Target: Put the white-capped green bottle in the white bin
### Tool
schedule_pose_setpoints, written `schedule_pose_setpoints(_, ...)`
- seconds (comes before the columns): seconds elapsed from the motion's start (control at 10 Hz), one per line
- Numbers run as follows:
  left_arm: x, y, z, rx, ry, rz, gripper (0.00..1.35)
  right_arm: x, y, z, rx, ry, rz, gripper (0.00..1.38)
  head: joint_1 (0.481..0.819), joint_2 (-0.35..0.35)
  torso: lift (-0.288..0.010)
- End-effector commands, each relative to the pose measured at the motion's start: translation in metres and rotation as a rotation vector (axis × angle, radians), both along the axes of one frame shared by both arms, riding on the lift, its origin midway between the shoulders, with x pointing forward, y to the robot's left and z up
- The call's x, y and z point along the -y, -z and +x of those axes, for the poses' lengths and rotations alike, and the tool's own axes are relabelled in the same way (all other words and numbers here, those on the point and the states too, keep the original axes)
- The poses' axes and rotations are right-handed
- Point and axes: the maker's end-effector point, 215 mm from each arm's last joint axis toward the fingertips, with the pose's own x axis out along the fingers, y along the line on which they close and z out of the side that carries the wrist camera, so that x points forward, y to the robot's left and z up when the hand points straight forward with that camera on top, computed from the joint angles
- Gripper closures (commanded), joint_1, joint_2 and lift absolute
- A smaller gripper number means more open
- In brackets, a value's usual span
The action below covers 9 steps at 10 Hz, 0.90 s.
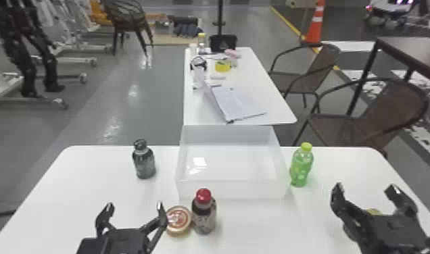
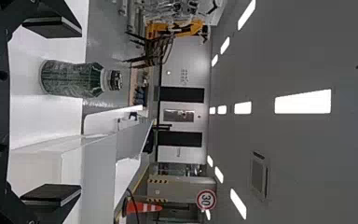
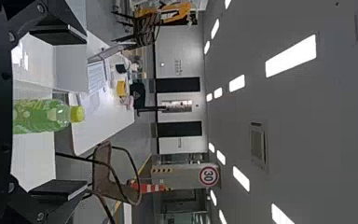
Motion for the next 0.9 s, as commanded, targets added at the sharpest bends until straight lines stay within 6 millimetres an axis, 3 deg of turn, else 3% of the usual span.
schedule_pose_setpoints(0.0,-0.002,0.000,-0.001,0.000,-0.003,0.001,0.13,0.016,0.009,-0.022,-0.037,0.053,0.005,0.20,0.549,0.000,-0.100)
schedule_pose_setpoints(0.2,-0.008,0.004,-0.004,-0.008,-0.014,0.000,0.13,0.029,0.036,-0.044,-0.105,0.108,0.032,0.20,0.549,0.000,-0.100)
schedule_pose_setpoints(0.5,-0.010,0.008,-0.007,-0.018,-0.018,0.003,0.13,0.048,0.034,-0.076,-0.103,0.247,0.015,0.20,0.549,0.000,-0.100)
schedule_pose_setpoints(0.7,-0.013,0.009,-0.008,-0.021,-0.024,0.005,0.13,0.074,0.030,-0.101,-0.082,0.393,-0.004,0.19,0.549,0.000,-0.100)
schedule_pose_setpoints(0.8,-0.015,0.010,-0.009,-0.023,-0.028,0.003,0.13,0.088,0.038,-0.109,-0.086,0.443,-0.014,0.19,0.549,0.000,-0.100)
